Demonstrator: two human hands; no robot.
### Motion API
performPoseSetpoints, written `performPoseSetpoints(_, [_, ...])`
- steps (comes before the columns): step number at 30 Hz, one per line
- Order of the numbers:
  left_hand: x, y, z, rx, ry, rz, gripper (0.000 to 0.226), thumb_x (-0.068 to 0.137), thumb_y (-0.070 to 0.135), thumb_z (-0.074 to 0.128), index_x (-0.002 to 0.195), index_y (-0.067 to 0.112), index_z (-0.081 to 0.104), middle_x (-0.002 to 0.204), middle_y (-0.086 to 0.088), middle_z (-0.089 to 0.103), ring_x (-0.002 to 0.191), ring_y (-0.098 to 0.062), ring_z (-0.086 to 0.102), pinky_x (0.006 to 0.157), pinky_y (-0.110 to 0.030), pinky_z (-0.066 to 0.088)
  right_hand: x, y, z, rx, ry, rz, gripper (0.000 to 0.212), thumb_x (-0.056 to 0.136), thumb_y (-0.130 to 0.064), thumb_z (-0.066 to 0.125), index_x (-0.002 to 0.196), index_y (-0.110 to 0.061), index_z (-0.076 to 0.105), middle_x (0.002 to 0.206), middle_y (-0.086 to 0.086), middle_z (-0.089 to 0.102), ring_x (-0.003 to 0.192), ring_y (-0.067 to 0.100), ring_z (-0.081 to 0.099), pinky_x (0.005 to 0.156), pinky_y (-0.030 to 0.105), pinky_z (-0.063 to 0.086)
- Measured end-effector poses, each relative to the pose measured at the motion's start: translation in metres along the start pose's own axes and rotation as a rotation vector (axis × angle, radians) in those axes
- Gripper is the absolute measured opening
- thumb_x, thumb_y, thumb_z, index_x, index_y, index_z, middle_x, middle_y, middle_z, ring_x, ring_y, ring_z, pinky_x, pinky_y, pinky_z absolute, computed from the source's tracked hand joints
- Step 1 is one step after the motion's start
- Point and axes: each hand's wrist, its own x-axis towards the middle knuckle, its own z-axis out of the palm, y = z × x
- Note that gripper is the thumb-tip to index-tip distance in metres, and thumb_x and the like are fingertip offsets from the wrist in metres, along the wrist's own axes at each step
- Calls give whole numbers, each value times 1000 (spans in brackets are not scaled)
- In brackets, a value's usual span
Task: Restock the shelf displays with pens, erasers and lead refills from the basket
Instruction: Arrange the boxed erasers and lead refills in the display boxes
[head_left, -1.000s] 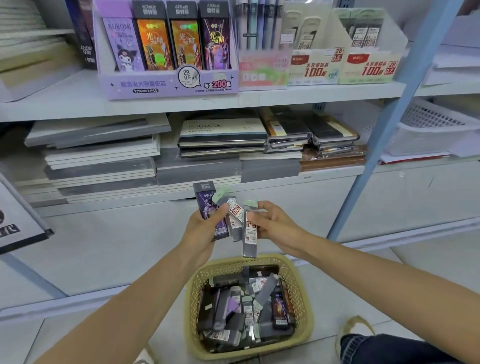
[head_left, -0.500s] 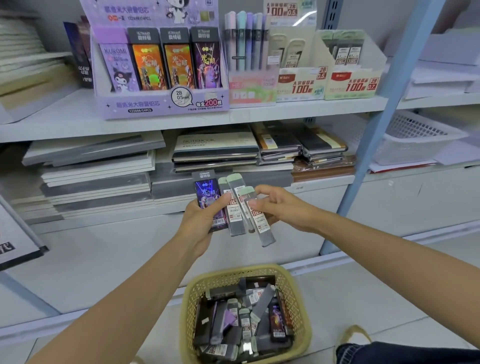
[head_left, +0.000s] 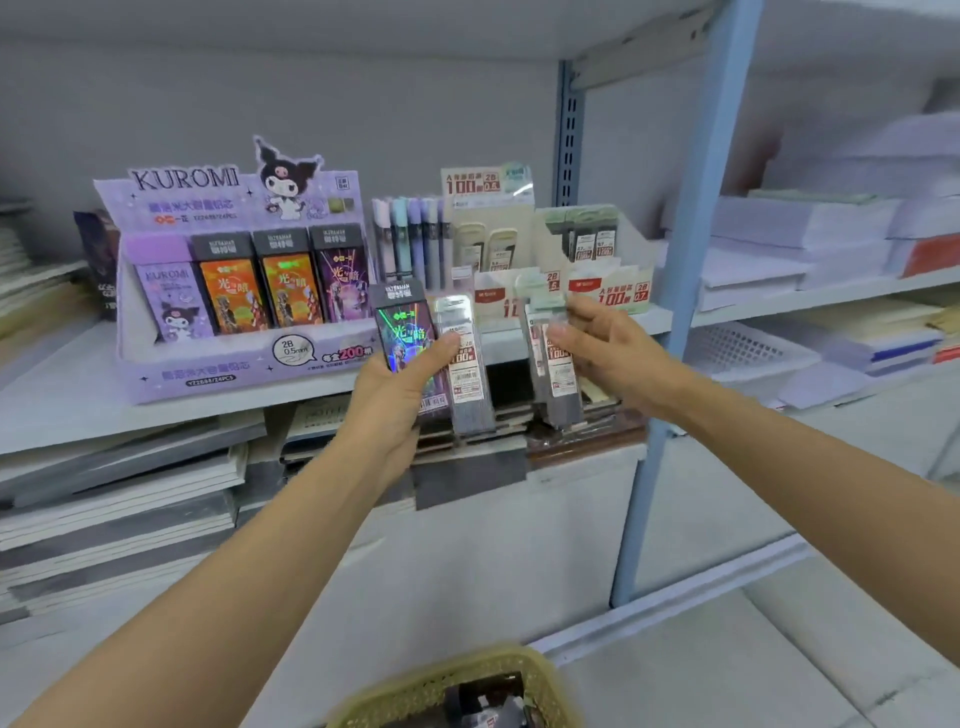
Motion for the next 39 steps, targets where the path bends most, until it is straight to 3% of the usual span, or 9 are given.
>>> performPoseSetpoints(4, [18,20,22,42,-2,69,32,76,19,78,101,17,60,90,2,77,88,-15,73,89,-42,56,30,-31,-48,-71,268,-106,23,100,-14,50,121,-15,58,107,-2,71,97,11,67,84,28,55])
performPoseSetpoints(6, [26,29,31,64,-10,88,37,72,22,80,103,15,62,95,-2,76,94,-20,72,94,-45,54,47,-43,-72,-145,385,-142,18,100,-12,51,115,-15,59,102,0,70,89,13,66,81,32,55])
performPoseSetpoints(10, [39,39,42,91,-31,106,56,58,32,81,108,14,63,101,-4,76,100,-23,70,98,-48,50,75,-49,-106,-238,513,-138,20,98,-9,53,118,-7,55,100,8,69,82,12,67,76,31,56])
performPoseSetpoints(14, [49,41,45,105,-31,89,73,52,39,82,117,14,62,108,-5,74,105,-26,68,101,-49,48,96,-52,-119,-201,612,-183,19,97,-8,54,117,-5,54,93,0,68,78,4,69,71,20,55])
performPoseSetpoints(21, [57,42,47,133,-39,92,53,56,37,80,105,21,64,96,2,76,97,-18,71,98,-47,50,117,-40,-119,-378,484,-97,23,98,-14,55,119,-10,62,103,4,67,88,10,64,75,15,51])
performPoseSetpoints(24, [56,43,46,150,-65,106,47,59,36,80,101,22,66,95,2,77,94,-16,72,97,-44,50,124,-33,-123,-465,563,-61,23,98,-22,56,117,-13,64,102,3,67,90,16,61,82,28,49])
performPoseSetpoints(29, [56,43,44,143,-75,104,45,61,32,79,102,20,67,96,0,76,95,-17,72,96,-44,51,126,-32,-129,-447,633,-39,21,98,-18,56,117,-12,62,86,-3,63,63,11,61,56,21,53])
performPoseSetpoints(36, [54,44,45,153,-73,100,41,61,31,79,99,21,68,95,0,77,94,-17,72,96,-45,51,125,-33,-131,-460,559,77,26,100,-13,49,124,-4,54,90,10,66,71,19,66,80,37,58])
performPoseSetpoints(39, [54,44,45,148,-57,90,44,60,31,79,100,20,67,95,-1,77,94,-18,72,96,-44,52,122,-29,-132,-458,563,89,29,101,-14,48,127,-2,51,97,14,66,73,20,66,77,34,58])
